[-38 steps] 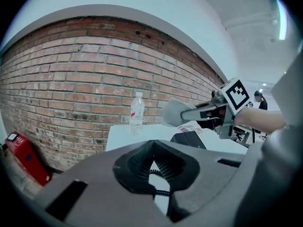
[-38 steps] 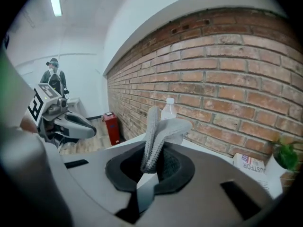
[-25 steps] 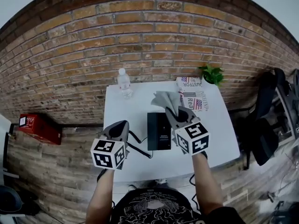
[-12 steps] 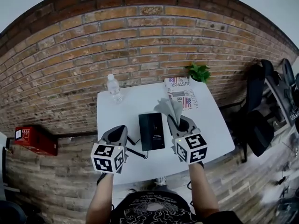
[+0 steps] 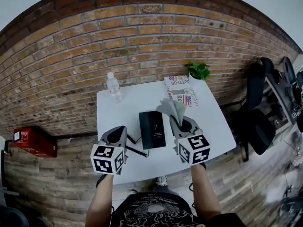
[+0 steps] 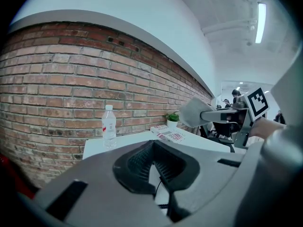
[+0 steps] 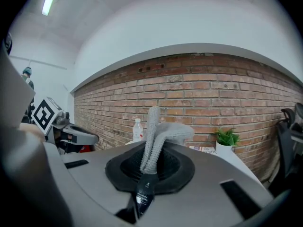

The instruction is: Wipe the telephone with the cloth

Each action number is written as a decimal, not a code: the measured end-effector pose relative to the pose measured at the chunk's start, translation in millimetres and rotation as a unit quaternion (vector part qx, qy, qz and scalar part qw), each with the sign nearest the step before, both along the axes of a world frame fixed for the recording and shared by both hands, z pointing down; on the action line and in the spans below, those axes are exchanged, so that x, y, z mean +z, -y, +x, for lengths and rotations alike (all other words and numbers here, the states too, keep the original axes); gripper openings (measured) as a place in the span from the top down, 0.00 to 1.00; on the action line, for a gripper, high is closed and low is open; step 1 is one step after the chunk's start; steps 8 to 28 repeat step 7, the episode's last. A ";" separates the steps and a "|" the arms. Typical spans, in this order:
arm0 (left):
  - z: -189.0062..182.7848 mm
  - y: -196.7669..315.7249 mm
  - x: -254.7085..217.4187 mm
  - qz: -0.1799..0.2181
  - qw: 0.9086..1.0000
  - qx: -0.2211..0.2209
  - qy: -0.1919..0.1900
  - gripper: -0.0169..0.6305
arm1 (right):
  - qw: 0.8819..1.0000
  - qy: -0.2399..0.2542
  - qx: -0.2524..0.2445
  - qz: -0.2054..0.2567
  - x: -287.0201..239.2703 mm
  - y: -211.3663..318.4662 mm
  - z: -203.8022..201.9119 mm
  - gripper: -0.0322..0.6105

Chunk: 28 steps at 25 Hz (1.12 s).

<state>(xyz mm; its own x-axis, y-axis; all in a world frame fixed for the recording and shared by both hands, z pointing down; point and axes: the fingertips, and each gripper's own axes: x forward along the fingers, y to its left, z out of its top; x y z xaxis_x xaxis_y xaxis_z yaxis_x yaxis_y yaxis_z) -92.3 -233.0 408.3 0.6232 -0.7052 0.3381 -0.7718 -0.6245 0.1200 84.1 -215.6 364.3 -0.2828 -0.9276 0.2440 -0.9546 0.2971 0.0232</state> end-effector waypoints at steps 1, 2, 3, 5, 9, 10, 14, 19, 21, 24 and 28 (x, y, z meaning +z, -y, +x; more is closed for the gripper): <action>0.1 -0.5 0.0 0.000 1.000 0.000 0.000 0.96 | 1.000 0.000 0.000 0.000 -0.3 -0.5 -0.1 0.93; 0.2 -0.9 0.1 0.000 1.000 0.001 -0.001 0.96 | 1.000 0.000 0.000 0.001 -0.5 -0.9 -0.2 0.93; 0.4 -1.3 0.3 0.000 1.000 0.001 -0.001 0.96 | 1.000 -0.001 0.000 0.001 -0.4 -1.2 -0.2 0.93; 0.5 -2.0 1.0 -0.001 1.000 0.001 -0.002 0.96 | 1.000 -0.001 -0.001 0.000 0.2 -1.7 -0.6 0.93; 0.3 -2.7 1.8 -0.001 1.000 0.002 -0.002 0.96 | 1.000 -0.001 -0.002 0.000 0.6 -2.2 -1.3 0.93; 0.3 -2.7 1.8 -0.001 1.000 0.002 -0.002 0.96 | 1.000 -0.001 -0.002 0.000 0.6 -2.2 -1.3 0.93; 0.3 -2.7 1.8 -0.001 1.000 0.002 -0.002 0.96 | 1.000 -0.001 -0.002 0.000 0.6 -2.2 -1.3 0.93; 0.3 -2.7 1.8 -0.001 1.000 0.002 -0.002 0.96 | 1.000 -0.001 -0.002 0.000 0.6 -2.2 -1.3 0.93; 0.3 -2.7 1.8 -0.001 1.000 0.002 -0.002 0.96 | 1.000 -0.001 -0.002 0.000 0.6 -2.2 -1.3 0.93; 0.3 -2.7 1.8 -0.001 1.000 0.002 -0.002 0.96 | 1.000 -0.001 -0.002 0.000 0.6 -2.2 -1.3 0.93; 0.3 -2.7 1.8 -0.001 1.000 0.002 -0.002 0.96 | 1.000 -0.001 -0.002 0.000 0.6 -2.2 -1.3 0.93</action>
